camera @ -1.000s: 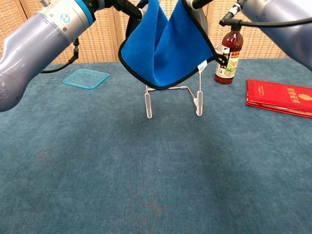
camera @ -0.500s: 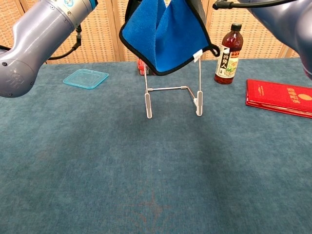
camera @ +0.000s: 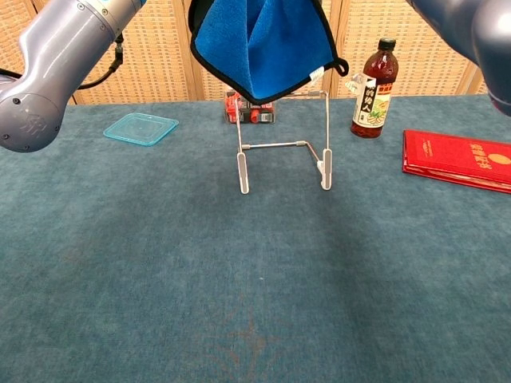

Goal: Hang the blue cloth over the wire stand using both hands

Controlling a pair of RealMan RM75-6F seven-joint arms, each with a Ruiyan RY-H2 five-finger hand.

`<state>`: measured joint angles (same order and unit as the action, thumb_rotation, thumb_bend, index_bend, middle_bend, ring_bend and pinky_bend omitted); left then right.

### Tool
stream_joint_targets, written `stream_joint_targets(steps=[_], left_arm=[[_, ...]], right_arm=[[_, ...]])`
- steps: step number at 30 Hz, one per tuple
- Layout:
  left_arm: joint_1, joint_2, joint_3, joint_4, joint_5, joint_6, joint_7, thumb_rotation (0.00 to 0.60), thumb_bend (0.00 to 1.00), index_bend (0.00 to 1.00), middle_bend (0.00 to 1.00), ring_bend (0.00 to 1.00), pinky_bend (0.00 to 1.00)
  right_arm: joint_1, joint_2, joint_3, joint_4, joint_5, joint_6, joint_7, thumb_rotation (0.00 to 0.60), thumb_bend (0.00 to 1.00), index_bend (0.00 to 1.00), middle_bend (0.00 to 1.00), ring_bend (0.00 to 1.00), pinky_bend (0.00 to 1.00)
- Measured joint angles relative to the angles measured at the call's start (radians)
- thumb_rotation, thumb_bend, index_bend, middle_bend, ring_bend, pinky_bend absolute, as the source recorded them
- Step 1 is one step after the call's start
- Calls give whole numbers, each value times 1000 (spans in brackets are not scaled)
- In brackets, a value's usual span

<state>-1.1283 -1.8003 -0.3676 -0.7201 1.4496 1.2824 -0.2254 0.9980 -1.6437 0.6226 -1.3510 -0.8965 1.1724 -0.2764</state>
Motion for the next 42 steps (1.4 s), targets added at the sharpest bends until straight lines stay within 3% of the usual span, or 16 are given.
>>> stream_joint_targets(steps=[11,25,42], left_arm=[[17,-34,24,42,-20,-19,-29,600,473,709,0,0,0],[57,-139,71,216,-42,-62,-163,600,473,709,0,0,0],[83,-222,109,333,-49,-107,-221,600,473,709,0,0,0]], right_arm=[[-6,-8,-39,16,7,-4,7,600,569,653,241,51,83],[-28,-62,-122,116,-16,-34,50,600,569,654,242,50,84],[-38,-123,-164,221,-40,-77,84,600,569,653,242,50,84]])
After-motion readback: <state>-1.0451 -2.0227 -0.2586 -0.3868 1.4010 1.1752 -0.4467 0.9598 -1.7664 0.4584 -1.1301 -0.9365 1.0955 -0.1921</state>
